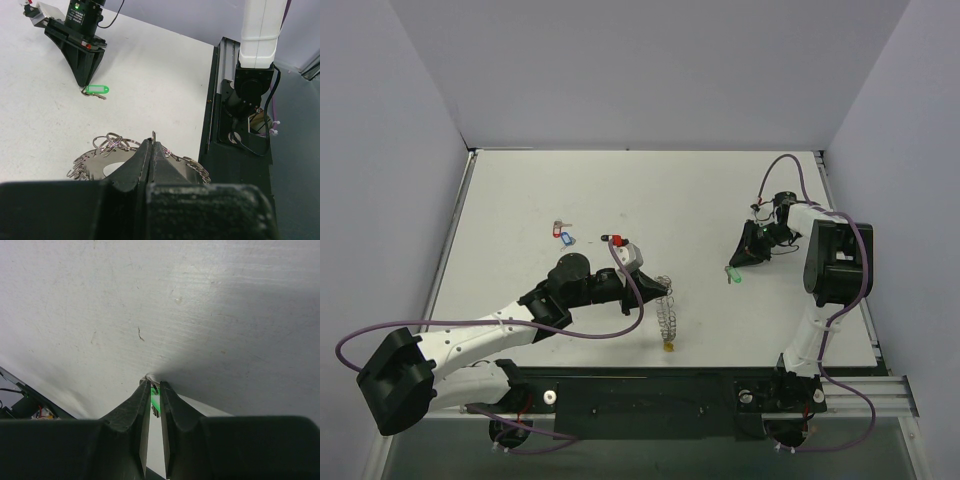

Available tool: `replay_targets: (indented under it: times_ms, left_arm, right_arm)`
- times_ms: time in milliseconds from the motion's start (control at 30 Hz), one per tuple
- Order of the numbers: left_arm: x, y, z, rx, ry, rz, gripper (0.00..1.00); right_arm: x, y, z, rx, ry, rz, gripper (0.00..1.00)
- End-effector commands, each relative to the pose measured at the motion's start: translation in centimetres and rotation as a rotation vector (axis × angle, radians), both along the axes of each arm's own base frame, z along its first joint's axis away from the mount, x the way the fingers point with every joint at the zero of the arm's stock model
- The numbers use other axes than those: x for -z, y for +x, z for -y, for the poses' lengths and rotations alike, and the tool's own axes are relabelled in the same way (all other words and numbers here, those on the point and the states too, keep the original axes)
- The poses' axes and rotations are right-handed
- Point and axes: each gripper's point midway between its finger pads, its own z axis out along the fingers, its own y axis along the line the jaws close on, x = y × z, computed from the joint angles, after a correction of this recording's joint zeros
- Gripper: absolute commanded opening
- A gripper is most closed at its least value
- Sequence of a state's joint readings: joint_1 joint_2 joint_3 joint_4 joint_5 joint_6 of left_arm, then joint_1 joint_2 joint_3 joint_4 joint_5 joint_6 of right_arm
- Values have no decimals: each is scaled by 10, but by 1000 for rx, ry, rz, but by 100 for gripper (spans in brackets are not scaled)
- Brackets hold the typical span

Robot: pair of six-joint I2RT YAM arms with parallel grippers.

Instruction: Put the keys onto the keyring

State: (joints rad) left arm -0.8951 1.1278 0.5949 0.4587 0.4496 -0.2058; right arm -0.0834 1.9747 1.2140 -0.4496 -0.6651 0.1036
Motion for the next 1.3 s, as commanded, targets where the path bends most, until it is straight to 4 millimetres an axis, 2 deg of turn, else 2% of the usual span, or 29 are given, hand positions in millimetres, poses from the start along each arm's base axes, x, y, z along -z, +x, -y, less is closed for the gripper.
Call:
replay_targets:
  times_ms: [0, 333, 833, 1267]
  left_arm:
    - [-27, -1, 4, 13, -71, 44, 0]
    - [-26, -1, 4, 13, -67, 43, 0]
    - [-25, -2, 5, 16, -65, 40, 0]
    - [-26, -1, 6, 17, -63, 43, 0]
  right_arm:
    - [3, -7, 7, -23, -59, -16, 11]
    - [-14, -1, -2, -20, 22, 41, 13]
    - [-20, 2, -8, -12, 78, 54, 15]
    - [-10, -3, -3, -28, 26, 23, 15]
